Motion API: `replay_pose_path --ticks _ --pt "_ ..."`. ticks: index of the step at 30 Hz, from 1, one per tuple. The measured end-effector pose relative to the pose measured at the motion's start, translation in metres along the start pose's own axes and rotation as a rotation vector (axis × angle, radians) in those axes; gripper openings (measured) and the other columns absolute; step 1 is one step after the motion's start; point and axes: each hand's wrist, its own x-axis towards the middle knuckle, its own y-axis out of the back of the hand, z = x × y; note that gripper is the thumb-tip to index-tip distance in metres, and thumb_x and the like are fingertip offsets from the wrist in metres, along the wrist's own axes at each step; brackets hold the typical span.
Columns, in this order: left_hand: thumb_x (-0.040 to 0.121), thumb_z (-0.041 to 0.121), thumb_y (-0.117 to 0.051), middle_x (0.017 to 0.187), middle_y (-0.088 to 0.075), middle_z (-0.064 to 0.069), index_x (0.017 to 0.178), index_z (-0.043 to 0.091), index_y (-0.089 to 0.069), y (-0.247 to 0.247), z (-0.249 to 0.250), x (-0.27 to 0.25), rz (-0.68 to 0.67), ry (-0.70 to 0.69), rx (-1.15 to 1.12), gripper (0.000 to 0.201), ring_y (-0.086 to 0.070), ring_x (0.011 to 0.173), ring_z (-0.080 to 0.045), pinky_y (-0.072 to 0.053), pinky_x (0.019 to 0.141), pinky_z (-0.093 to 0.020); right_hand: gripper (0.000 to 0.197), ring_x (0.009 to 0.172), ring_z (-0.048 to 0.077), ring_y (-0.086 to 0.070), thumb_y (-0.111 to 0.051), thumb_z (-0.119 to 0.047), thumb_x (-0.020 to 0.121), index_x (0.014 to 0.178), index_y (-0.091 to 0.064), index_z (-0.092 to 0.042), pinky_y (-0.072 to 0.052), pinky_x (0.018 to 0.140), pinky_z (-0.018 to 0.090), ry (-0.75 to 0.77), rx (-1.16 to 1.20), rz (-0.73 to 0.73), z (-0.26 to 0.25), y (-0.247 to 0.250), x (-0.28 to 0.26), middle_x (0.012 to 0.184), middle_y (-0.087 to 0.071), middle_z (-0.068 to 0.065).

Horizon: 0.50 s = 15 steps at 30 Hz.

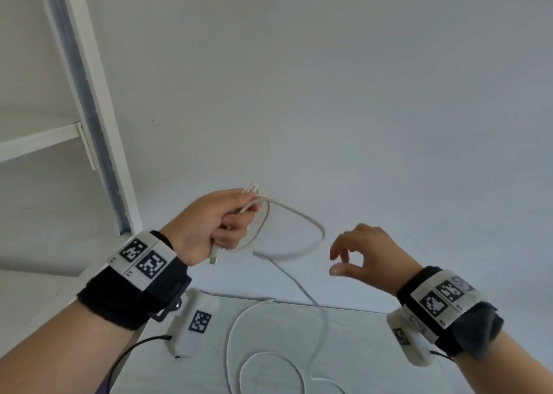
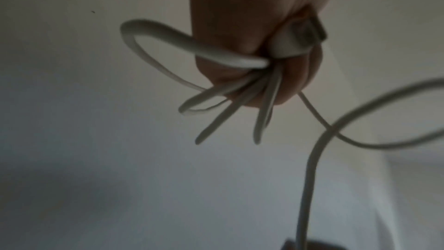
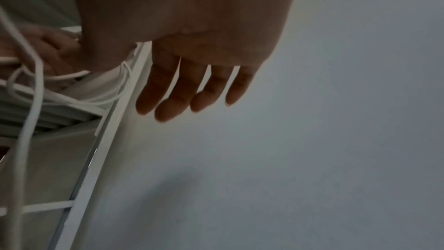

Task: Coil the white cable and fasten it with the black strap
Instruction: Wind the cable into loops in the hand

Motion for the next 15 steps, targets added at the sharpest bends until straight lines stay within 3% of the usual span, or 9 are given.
replay_pose_path --ticks 3,6,8,11,13,15 --pt "0.097 0.023 -0.038 0.044 -0.027 0.009 0.073 0.012 -0.052 0.005 0.004 0.004 0.078 -0.028 -0.005 0.030 -0.019 0.030 -0.003 -0.014 0.036 -0.018 0.051 0.086 0.004 -0.054 -0.033 -0.074 0.070 0.083 -0.064 -0.037 -0.038 0.080 0.025 -0.072 0.195 0.005 -0.001 -0.017 -0.007 0.080 -0.065 -0.019" --pt "0.099 0.025 -0.037 0.045 -0.029 0.009 0.076 0.013 -0.050 0.000 0.002 0.010 0.094 -0.025 -0.051 0.029 -0.021 0.032 -0.004 -0.018 0.035 -0.017 0.049 0.092 0.001 -0.057 -0.028 -0.062 0.078 0.094 -0.065 -0.034 -0.041 0.084 0.016 -0.125 0.579 0.052 -0.022 -0.028 -0.006 0.093 -0.069 -0.013" --pt "0.099 0.026 -0.037 0.045 -0.030 0.009 0.078 0.012 -0.049 -0.005 0.001 0.014 0.096 -0.025 -0.115 0.028 -0.022 0.033 -0.004 -0.019 0.036 -0.017 0.056 0.096 0.003 -0.059 -0.029 -0.061 0.079 0.110 -0.061 -0.028 -0.041 0.084 0.012 -0.117 0.776 0.025 -0.036 -0.034 -0.005 0.105 -0.068 -0.006" --pt "0.099 0.027 -0.037 0.045 -0.032 0.009 0.080 0.011 -0.050 -0.015 -0.001 0.020 0.101 -0.033 -0.186 0.028 -0.025 0.035 -0.004 -0.022 0.038 -0.016 0.051 0.104 0.005 -0.058 -0.038 -0.062 0.080 0.121 -0.049 -0.034 -0.043 0.089 0.016 -0.107 0.890 -0.086 -0.059 -0.042 -0.002 0.118 -0.062 -0.006" --pt "0.099 0.027 -0.038 0.046 -0.033 0.008 0.080 0.010 -0.052 -0.022 -0.002 0.022 0.111 -0.034 -0.177 0.029 -0.026 0.037 -0.005 -0.026 0.037 -0.016 0.043 0.103 0.006 -0.057 -0.047 -0.051 0.080 0.120 -0.044 -0.037 -0.045 0.090 0.020 -0.080 0.946 -0.165 -0.074 -0.046 0.001 0.119 -0.060 -0.006" --pt "0.099 0.027 -0.038 0.047 -0.034 0.008 0.085 0.007 -0.053 -0.027 -0.002 0.024 0.131 -0.047 -0.126 0.028 -0.027 0.037 -0.005 -0.028 0.037 -0.016 0.041 0.092 0.008 -0.059 -0.055 -0.044 0.076 0.115 -0.049 -0.034 -0.047 0.085 0.024 -0.011 1.004 -0.201 -0.084 -0.048 0.002 0.103 -0.064 -0.009"
